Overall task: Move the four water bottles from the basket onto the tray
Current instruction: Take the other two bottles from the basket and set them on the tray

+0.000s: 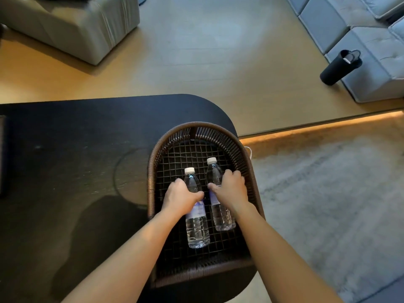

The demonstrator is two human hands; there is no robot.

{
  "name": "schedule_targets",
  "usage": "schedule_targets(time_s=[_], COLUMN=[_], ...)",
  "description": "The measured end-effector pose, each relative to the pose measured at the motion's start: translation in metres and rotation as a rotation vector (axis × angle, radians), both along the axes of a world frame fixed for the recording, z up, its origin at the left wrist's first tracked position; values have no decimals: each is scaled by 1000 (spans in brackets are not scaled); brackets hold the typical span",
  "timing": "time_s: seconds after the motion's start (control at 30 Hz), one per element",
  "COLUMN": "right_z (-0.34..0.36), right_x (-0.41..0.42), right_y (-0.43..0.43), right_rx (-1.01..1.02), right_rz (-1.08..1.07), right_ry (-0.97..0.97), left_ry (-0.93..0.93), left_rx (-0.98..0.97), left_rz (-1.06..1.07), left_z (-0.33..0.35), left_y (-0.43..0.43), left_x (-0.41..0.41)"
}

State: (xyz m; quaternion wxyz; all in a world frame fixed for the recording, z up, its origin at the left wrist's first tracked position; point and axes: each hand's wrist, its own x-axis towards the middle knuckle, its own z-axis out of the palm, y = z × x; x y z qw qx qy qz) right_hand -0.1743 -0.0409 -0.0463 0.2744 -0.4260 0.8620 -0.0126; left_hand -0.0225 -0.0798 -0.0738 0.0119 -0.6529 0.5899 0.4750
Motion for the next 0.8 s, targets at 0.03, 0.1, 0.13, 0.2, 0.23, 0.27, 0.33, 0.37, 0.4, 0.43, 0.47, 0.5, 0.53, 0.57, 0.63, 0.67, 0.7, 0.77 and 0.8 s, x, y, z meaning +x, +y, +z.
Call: schedule_targets(time_s=[0.03,0.1,0.13,0.2,0.23,0.27,0.33,0.37,0.4,0.43,0.47,0.5,0.53,0.57,0.63,0.67,0.7,0.77,0.8], right_z=[-2,-3,-3,0,1,2,4,5,7,10,13,16,20,25,32,35,37,41,43], right_x=[-2,-5,-7,-10,-12,-13,-15,-15,-15,-14,-14,-13,-13,-12,-10,-8,-7,-3,-1], right_y=[-3,-8,-11,-15,-16,-16,-14,-11,-8,-4,1,5,11,17,32,40,48,66,74], right_rx=[29,24,13,10,17,20,4,-11,-33,-59,-87,-114,-137,-159,-205,-232,-262,-328,-357], right_rz=[-29,-98,-120,-141,-141,-142,-145,-149,-148,-138,-125,-108,-95,-80,-59,-54,-51,-52,-52], right_ry=[-81,-221,-260,-298,-309,-322,-347,-353,-355,-357,-361,-368,-374,-374,-364,-356,-348,-333,-329], left_ry=[12,25,27,27,30,39,93,131,166,191,212,234,259,281,324,346,369,408,423], left_rx=[4,13,17,18,18,15,9,5,-2,-12,-29,-46,-61,-72,-103,-121,-140,-181,-208], left_rz=[8,25,38,60,71,85,124,142,154,155,148,141,132,119,90,79,67,43,33], left_z=[1,3,4,5,6,8,11,13,15,19,23,25,29,33,42,45,48,54,57], left_y=[0,0,0,1,1,2,6,8,12,15,19,22,26,31,40,44,49,59,64], left_x=[1,2,2,4,6,8,11,13,15,17,19,21,23,25,29,32,34,40,42])
